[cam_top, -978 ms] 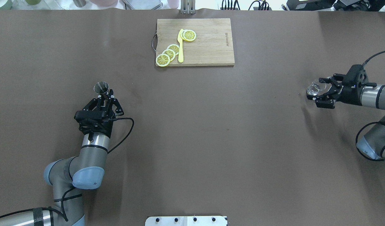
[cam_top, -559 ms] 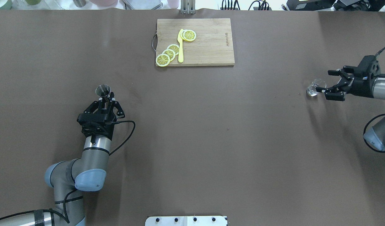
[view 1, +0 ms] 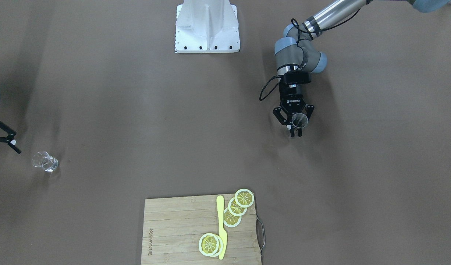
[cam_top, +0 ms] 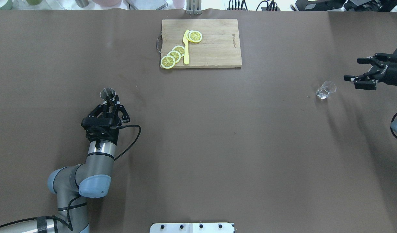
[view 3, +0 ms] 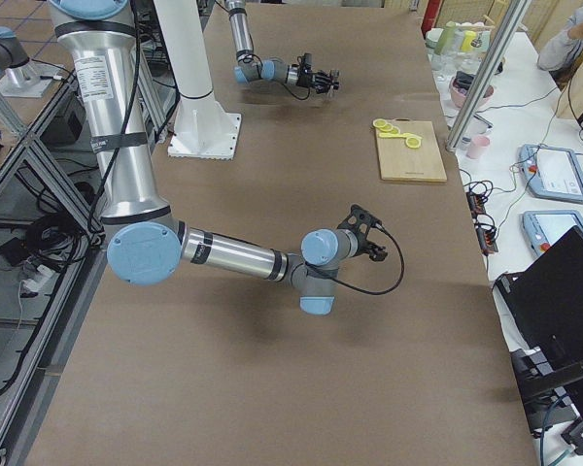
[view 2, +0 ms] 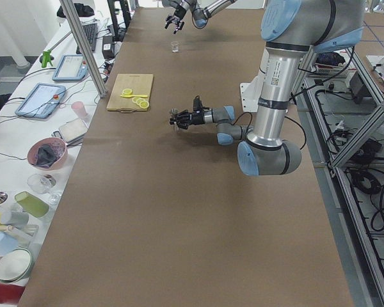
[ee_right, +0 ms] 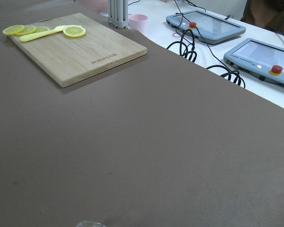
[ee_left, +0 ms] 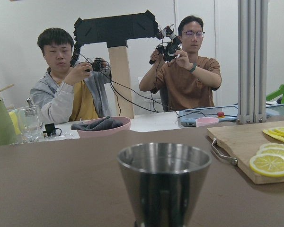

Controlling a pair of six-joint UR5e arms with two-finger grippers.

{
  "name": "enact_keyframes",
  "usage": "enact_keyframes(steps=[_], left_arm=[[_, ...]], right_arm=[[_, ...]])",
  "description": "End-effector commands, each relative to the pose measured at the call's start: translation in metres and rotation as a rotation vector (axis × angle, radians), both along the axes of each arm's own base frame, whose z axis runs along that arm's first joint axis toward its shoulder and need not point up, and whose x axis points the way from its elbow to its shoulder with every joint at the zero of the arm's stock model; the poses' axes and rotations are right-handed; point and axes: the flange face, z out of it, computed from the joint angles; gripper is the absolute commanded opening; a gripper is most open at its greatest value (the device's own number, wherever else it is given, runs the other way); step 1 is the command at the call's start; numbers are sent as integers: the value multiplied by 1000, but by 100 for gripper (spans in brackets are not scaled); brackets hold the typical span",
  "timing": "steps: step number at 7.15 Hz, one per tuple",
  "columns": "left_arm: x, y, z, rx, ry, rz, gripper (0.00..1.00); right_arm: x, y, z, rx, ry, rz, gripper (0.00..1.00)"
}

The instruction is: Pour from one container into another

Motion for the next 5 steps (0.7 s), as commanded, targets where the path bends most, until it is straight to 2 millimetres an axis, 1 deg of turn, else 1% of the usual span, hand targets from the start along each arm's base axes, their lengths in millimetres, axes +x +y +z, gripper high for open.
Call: enact_keyframes(steps=[1, 2, 3, 4, 5], left_arm=[[4, 0, -1, 1, -3, -2, 0], [5, -1, 1, 0, -6, -2, 0], [7, 0, -1, 1, -5, -1, 0], [7, 1, 0, 2, -5, -4, 0], [9, 5, -1, 6, -6, -4, 0]], right_arm=[[31, -17, -2, -85, 22, 4, 100], [38, -27, -4, -188, 42, -24, 100], [39, -54, -16, -306, 61, -41, 100], [42, -73, -25, -393, 74, -49, 100], [45, -84, -30, -472, 95, -44, 100]])
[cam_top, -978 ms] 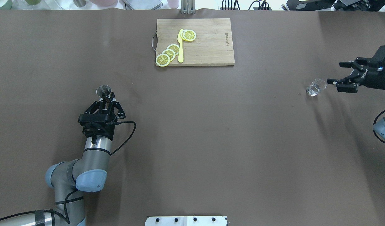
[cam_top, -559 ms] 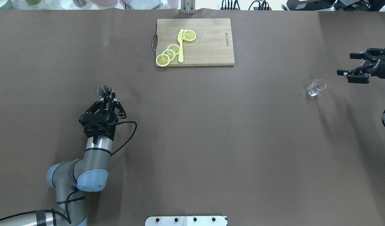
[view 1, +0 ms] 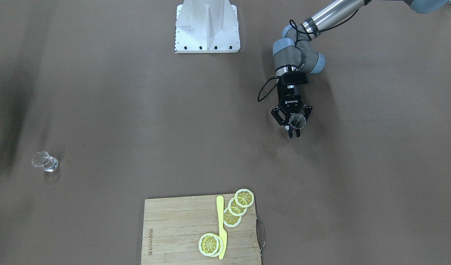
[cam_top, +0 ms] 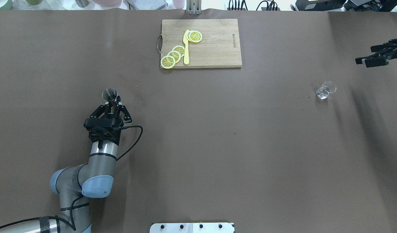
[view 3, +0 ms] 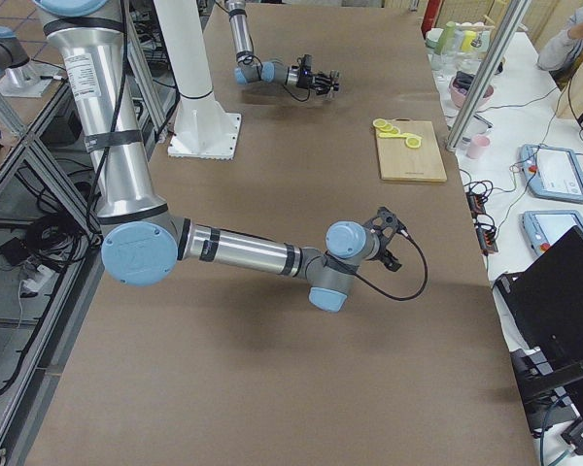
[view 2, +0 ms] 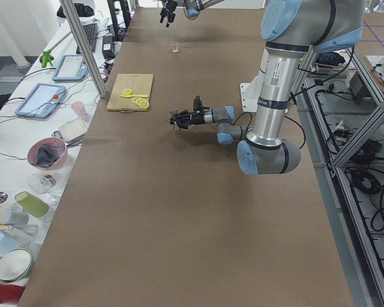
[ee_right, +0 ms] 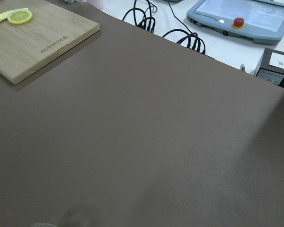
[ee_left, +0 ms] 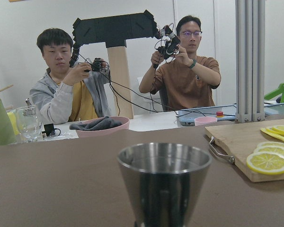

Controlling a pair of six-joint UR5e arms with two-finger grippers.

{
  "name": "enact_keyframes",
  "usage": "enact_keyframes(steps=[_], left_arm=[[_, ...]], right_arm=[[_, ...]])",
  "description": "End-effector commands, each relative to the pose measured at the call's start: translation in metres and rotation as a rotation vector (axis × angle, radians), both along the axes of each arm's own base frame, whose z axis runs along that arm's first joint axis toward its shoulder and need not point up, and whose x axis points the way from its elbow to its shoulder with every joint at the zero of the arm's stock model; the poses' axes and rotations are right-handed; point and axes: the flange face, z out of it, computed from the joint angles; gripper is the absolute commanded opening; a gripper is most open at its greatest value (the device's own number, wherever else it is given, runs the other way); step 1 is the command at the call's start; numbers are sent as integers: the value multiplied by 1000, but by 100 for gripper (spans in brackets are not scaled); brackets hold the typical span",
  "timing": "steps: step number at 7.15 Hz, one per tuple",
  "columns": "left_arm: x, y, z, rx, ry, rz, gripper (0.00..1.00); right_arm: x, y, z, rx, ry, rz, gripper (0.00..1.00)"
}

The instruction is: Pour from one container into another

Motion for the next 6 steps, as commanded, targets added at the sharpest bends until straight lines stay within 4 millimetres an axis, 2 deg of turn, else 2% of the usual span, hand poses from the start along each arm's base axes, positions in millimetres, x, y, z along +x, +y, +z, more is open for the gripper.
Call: enact_keyframes(steps=[1, 2, 4, 5, 6], left_arm=[[2, 4, 0, 3, -2, 1, 5], [2, 4, 0, 3, -2, 1, 9], [4, 6, -1, 3, -1, 6, 10], [5, 6, -1, 3, -4, 6, 19], [5, 6, 1, 1, -8, 6, 20]], right_arm=[[17, -25, -12, -200, 47, 20, 100], [27, -30, -11, -298, 59, 27, 100], [58, -34, -7, -529, 97, 72, 100], [71, -37, -6, -653, 115, 92, 100], [88, -41, -1, -794, 134, 115, 100]])
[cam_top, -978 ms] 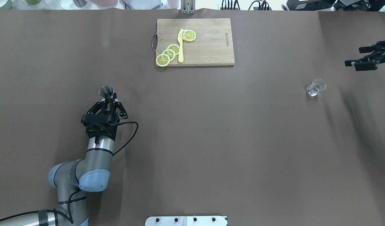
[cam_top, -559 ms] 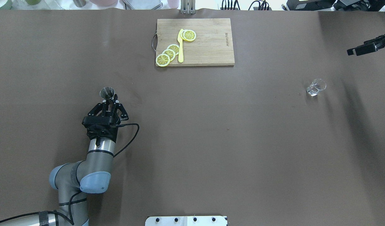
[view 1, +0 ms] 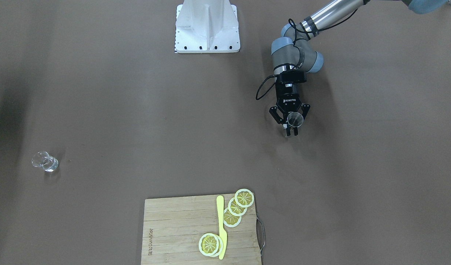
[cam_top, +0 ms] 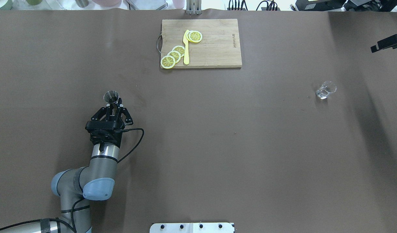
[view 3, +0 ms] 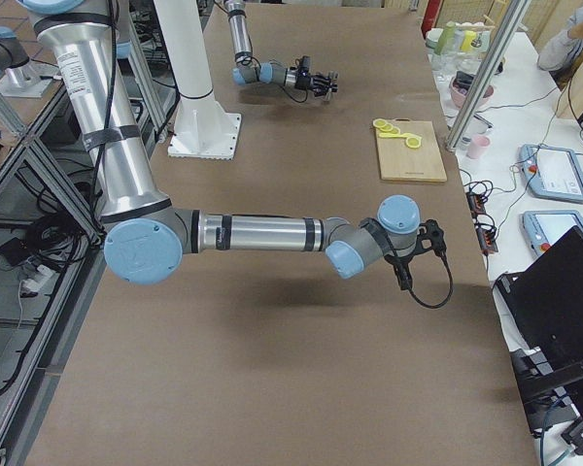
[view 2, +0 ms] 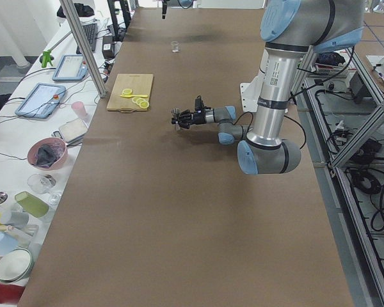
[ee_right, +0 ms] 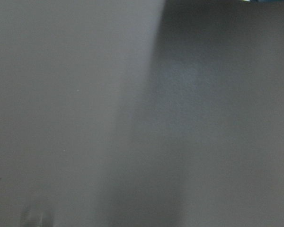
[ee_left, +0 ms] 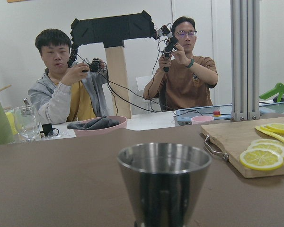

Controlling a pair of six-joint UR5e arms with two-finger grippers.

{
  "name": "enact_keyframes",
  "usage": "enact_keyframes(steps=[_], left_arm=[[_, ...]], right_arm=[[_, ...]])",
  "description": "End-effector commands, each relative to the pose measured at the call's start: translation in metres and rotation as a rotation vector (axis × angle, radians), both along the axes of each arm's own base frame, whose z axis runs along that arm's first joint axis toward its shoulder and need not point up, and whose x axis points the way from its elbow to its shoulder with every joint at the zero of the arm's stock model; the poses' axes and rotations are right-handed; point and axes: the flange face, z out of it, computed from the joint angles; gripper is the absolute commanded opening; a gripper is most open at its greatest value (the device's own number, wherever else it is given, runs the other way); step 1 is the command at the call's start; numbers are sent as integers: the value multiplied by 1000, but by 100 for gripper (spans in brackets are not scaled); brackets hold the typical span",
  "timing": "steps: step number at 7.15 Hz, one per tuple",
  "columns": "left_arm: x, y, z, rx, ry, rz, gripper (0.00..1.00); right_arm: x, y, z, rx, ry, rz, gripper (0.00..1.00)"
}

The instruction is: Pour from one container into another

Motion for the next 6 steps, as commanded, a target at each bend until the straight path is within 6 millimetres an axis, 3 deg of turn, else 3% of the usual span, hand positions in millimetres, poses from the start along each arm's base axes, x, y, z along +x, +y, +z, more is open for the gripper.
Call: enact_keyframes(steps=[1, 2, 3, 4, 6], left_arm=[[0, 0, 1, -1, -6, 0, 20], [1, 0, 0, -1, -4, 0, 29], [1, 0, 0, -2, -9, 1, 33], [1, 0, 0, -2, -10, 1, 36], [0, 0, 1, -2, -12, -1, 37]], right_arm=[[24, 6, 19, -276, 29, 32, 100], [26, 17, 35, -312, 31, 32, 100], [26, 19, 38, -321, 34, 32, 100], [28, 29, 51, -342, 42, 36, 100], [47, 30, 55, -398, 53, 67, 100]])
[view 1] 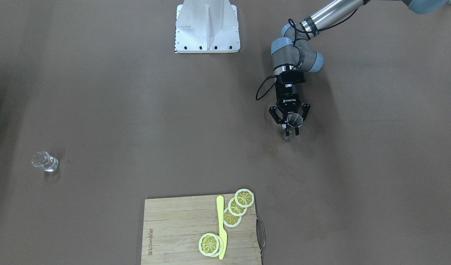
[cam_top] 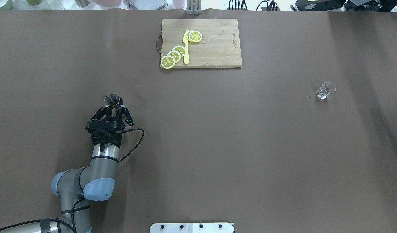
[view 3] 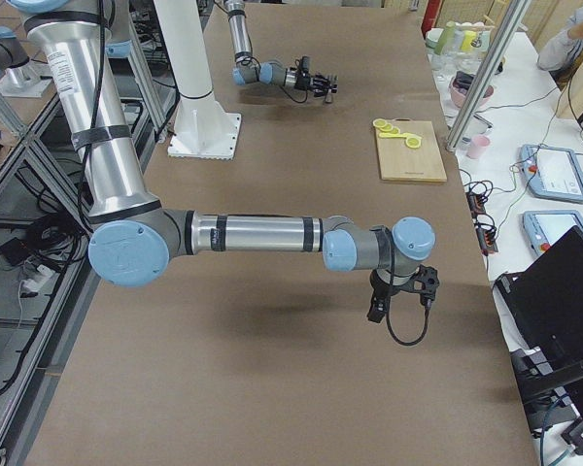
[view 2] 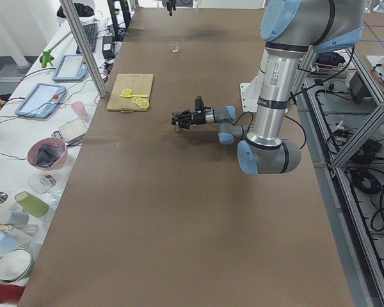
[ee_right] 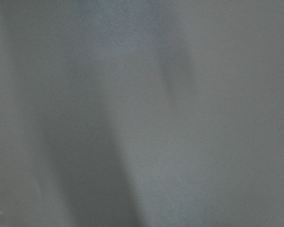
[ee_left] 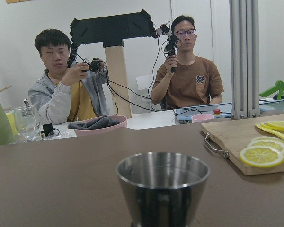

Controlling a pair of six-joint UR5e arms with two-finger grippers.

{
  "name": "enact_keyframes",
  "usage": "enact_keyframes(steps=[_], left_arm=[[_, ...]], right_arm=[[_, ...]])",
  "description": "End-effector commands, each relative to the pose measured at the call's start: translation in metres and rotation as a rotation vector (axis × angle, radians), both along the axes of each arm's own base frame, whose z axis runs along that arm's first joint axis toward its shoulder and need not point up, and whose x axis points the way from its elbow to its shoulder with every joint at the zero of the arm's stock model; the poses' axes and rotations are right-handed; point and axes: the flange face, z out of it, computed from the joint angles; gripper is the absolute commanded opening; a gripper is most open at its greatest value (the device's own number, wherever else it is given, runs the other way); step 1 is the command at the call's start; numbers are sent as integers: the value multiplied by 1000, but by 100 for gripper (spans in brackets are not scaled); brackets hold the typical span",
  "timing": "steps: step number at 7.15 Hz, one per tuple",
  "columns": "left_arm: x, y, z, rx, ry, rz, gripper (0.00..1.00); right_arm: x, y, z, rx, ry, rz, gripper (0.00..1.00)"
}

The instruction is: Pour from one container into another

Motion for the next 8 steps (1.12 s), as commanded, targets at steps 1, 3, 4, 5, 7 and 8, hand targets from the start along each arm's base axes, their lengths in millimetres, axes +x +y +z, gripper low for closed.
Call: enact_keyframes(steps=[1, 3, 4, 5, 7, 8], left_arm=[[0, 0, 0, 0, 0, 0, 40], [0, 1, 1, 1, -3, 0, 47], [0, 2, 1, 1, -1, 1, 98], [0, 2, 0, 1, 2, 1, 98], [-3, 4, 3, 4, -5, -5, 98], [-2, 8, 1, 8, 2, -2, 98]], right_arm=[[12, 2, 4, -41, 15, 19, 100], [15, 3, 4, -41, 17, 24, 100], [19, 4, 5, -42, 17, 30, 100], [21, 5, 7, -45, 17, 33, 100], [22, 6, 9, -46, 23, 33, 100], [22, 6, 9, -46, 25, 33, 100]])
